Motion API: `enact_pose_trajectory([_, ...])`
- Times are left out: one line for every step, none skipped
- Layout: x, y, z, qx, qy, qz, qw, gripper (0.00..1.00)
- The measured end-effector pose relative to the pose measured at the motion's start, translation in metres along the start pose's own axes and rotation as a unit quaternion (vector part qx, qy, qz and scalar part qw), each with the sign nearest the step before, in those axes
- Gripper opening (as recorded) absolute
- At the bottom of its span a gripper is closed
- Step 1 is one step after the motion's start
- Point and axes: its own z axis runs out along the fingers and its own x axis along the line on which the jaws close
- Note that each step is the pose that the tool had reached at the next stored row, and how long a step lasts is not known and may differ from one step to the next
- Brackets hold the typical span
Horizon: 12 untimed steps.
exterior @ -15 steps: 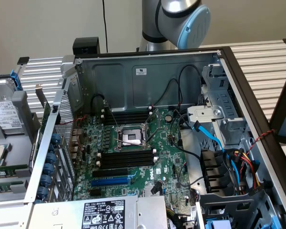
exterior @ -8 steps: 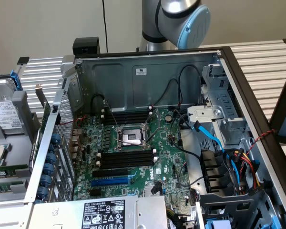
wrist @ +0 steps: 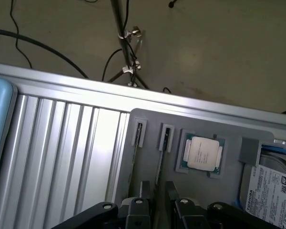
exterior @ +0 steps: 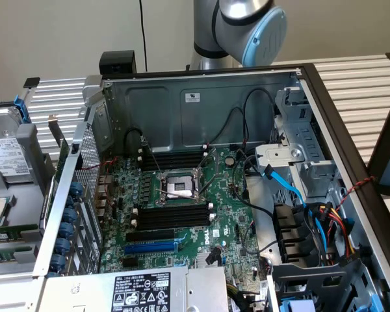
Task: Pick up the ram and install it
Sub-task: 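Pick up the ram and move it above insertion slot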
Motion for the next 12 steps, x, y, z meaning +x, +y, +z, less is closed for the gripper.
enact_pose_trajectory([0.0, -0.0001, 0.0018, 0.0, 0.0, 0.0, 1.0, 0.27])
enact_pose_trajectory([0.0, -0.0001, 0.0036, 0.0, 0.0, 0.0, 1.0, 0.27])
enact_pose_trajectory([0.001, -0.0002, 0.0053, 0.0001, 0.0, 0.0, 1.0, 0.27])
enact_pose_trajectory([0.001, -0.0002, 0.0069, 0.0003, 0.0, 0.0, 1.0, 0.27])
enact_pose_trajectory([0.001, -0.0002, 0.008, 0.0013, 0.0003, 0.0, 1.0, 0.27])
enact_pose_trajectory([0.001, -0.0002, 0.0089, 0.0029, 0.0007, 0.0, 1.0, 0.27])
enact_pose_trajectory([0.001, -0.0003, 0.0099, 0.0051, 0.0012, 0.0, 1.0, 0.27])
enact_pose_trajectory([0.001, -0.0003, 0.0106, 0.0072, 0.0018, 0.0, 1.0, 0.27])
enact_pose_trajectory([0.001, -0.0002, 0.0112, 0.0103, 0.0027, 0.0, 0.9999, 0.27])
enact_pose_trajectory([0.001, -0.0001, 0.0118, 0.0137, 0.0038, 0.0, 0.9999, 0.27])
enact_pose_trajectory([0.001, 0.0001, 0.0121, 0.0159, 0.0052, 0.0, 0.9999, 0.27])
enact_pose_trajectory([0.001, 0.0, 0.0121, 0.0161, 0.0053, -0.001, 0.9999, 0.27])
